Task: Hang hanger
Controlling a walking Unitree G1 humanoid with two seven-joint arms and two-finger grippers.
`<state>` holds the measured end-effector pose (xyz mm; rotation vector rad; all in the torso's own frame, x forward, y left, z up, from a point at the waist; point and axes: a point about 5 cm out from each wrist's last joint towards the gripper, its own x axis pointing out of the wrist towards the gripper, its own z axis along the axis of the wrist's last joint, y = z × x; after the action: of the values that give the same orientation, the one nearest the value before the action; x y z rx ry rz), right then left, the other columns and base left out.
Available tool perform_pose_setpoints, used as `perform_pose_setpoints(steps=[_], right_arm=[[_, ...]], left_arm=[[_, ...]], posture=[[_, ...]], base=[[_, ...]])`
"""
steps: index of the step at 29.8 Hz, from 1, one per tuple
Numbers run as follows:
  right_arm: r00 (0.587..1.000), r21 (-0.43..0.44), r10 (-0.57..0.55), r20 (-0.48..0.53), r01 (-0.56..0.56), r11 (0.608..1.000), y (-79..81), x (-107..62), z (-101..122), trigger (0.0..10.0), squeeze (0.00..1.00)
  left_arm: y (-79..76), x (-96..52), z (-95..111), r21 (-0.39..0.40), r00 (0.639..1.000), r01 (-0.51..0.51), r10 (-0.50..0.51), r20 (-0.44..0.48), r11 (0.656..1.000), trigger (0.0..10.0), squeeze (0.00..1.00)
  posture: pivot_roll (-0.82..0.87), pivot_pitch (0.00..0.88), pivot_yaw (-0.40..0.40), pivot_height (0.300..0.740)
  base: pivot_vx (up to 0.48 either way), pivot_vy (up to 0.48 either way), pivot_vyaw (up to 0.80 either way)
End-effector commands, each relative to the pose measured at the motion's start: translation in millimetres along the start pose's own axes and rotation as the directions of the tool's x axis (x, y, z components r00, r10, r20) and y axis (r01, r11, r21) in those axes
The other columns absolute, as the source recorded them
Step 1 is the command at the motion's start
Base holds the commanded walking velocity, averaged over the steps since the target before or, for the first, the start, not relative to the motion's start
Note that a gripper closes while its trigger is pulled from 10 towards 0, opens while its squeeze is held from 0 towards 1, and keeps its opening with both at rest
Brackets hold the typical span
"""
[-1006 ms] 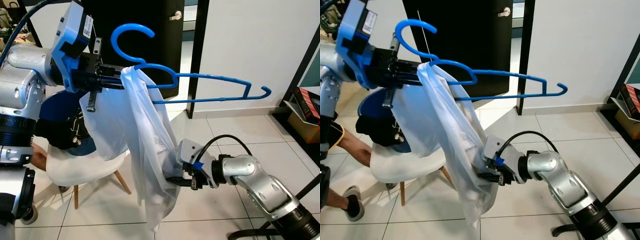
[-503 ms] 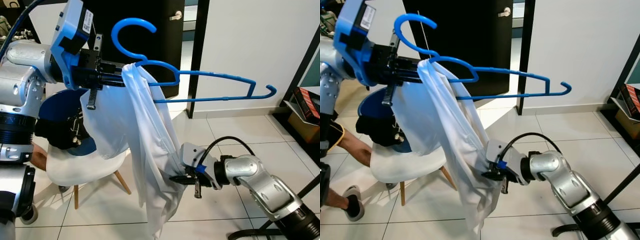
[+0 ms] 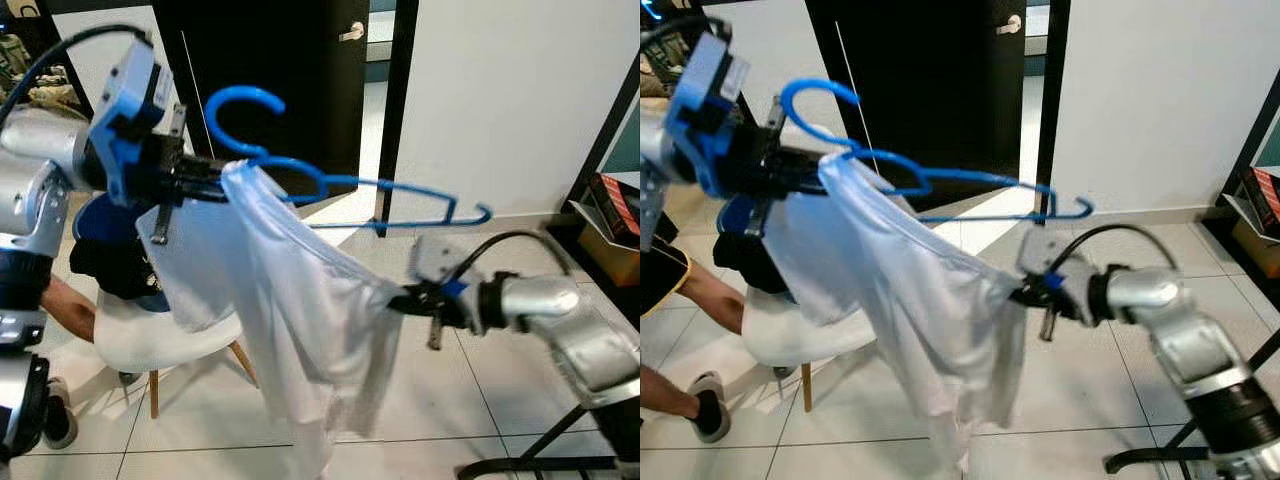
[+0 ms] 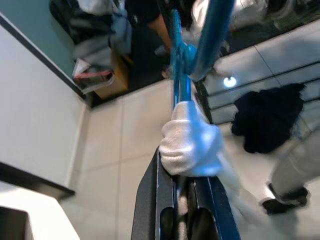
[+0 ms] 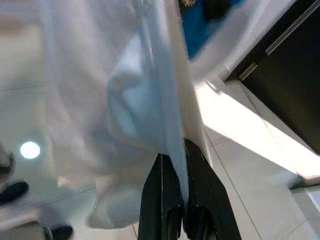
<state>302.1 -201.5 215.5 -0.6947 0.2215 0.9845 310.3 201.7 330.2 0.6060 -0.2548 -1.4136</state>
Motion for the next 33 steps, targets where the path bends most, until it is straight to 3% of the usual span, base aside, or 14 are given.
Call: perform_pose_setpoints(steps=[1,5,7,14,26,33], right_arm=[[0.997,-0.024,-0.076,-0.019,0.076,0.997,-14.9,-14.3,0,0.0,0.0],[0.949,-0.171,-0.285,-0.134,0.262,0.95,-49.9,-41.2,-1,0.0,0.0],[0.927,-0.232,-0.337,-0.163,0.296,0.927,-58.1,-45.7,-1,0.0,0.0],[0.917,-0.319,-0.39,-0.08,0.347,0.882,-66.6,-37.7,20,0.0,0.0],[0.911,-0.346,-0.409,-0.059,0.366,0.864,-74.0,-44.3,23,0.0,0.0],[0.916,-0.348,-0.399,-0.055,0.357,0.867,-73.7,-44.1,22,0.0,0.0]], left_arm=[[-3.3,-10.5,0,-0.007,0.999,-0.002,0.002,-0.035,1.0,10.0,0.0],[-15.5,-11.6,-1,-0.073,0.999,-0.015,0.018,0.037,0.997,10.0,0.0],[-19.2,-10.1,0,-0.086,0.998,-0.015,0.02,0.062,0.996,10.0,0.0],[-28.5,-5.5,-7,-0.122,0.996,-0.045,0.054,0.074,0.991,10.0,0.0],[-22.3,-16.0,-19,-0.092,0.985,-0.167,0.162,-0.057,0.982,10.0,0.0],[-28.1,-16.0,-25,-0.09,0.982,-0.166,0.157,-0.106,0.982,10.0,0.0]], posture=[[-0.08,0.0,0.06,0.74],[-0.08,0.0,0.064,0.74],[-0.09,0.0,0.063,0.74],[-0.07,0.0,0.055,0.74],[-0.08,0.0,0.061,0.74],[-0.07,0.0,0.061,0.74]], base=[[0.0,0.0,0.0],[0.0,0.0,0.0],[0.0,0.0,0.0],[0.0,0.0,0.0],[0.0,0.0,0.0],[0.0,0.0,0.0]])
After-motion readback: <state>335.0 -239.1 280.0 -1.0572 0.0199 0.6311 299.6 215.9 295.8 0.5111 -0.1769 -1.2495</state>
